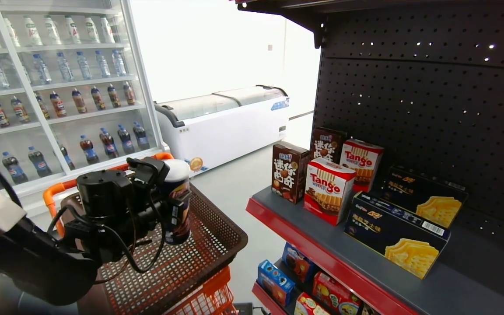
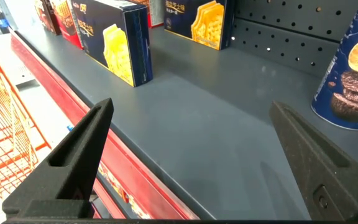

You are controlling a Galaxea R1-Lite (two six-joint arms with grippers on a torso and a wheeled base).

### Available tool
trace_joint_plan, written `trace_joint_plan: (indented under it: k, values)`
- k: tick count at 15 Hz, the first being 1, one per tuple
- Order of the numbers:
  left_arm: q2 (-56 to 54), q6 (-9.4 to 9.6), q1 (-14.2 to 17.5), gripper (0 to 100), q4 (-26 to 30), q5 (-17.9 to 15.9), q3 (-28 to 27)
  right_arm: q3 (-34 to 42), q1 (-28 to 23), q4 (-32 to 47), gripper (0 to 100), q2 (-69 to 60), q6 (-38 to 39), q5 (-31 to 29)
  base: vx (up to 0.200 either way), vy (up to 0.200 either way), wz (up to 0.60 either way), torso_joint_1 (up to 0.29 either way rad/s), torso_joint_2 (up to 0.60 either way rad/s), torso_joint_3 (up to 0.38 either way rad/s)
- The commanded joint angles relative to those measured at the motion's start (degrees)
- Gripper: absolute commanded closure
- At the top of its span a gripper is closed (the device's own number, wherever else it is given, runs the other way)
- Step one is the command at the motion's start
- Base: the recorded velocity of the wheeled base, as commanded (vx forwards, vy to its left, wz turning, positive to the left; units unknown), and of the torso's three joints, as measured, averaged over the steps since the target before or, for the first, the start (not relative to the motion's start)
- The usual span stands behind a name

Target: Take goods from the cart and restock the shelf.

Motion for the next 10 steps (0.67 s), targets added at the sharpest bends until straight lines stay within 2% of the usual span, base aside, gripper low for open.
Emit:
trace_joint_plan:
  k: [1, 2, 3, 6, 7, 9, 10]
  values:
    - [-5.8, 0.77, -0.7, 100, 1.5, 0.2, -1.5, 0.0, 0.0, 0.0, 0, 0.1, 0.0, 0.0, 0.0, 0.0, 0.0, 0.0, 0.0, 0.0]
    - [-7.2, 2.35, -0.9, 100, 1.6, 0.3, -1.5, 0.0, 0.0, 0.0, 0, 0.1, 0.0, 0.0, 0.0, 0.0, 0.0, 0.0, 0.0, 0.0]
    - [-8.9, 2.44, -1.9, 100, 2.9, 0.6, -2.6, 0.0, 0.0, 0.0, 0, 0.1, 0.0, 0.0, 0.0, 0.0, 0.0, 0.0, 0.0, 0.0]
    - [-14.7, 2.35, -2.1, 100, 13.5, -0.9, -3.8, 0.0, 0.0, 0.0, 0, 0.1, 0.0, 0.0, 0.0, 0.0, 0.0, 0.0, 0.0, 0.0]
    - [-17.3, 2.17, -2.5, 100, 16.8, -2.7, -3.8, 0.0, 0.0, 0.0, 0, 0.1, 0.0, 0.0, 0.0, 0.0, 0.0, 0.0, 0.0, 0.0]
    - [-19.2, 1.65, -4.4, 100, 19.9, -3.1, -3.7, 0.0, 0.0, 0.0, 0, 0.1, 0.0, 0.0, 0.0, 0.0, 0.0, 0.0, 0.0, 0.0]
    - [-19.2, 1.21, -4.8, 100, 19.7, -2.7, -4.5, 0.0, 0.0, 0.0, 0, 0.1, 0.0, 0.0, 0.0, 0.0, 0.0, 0.0, 0.0, 0.0]
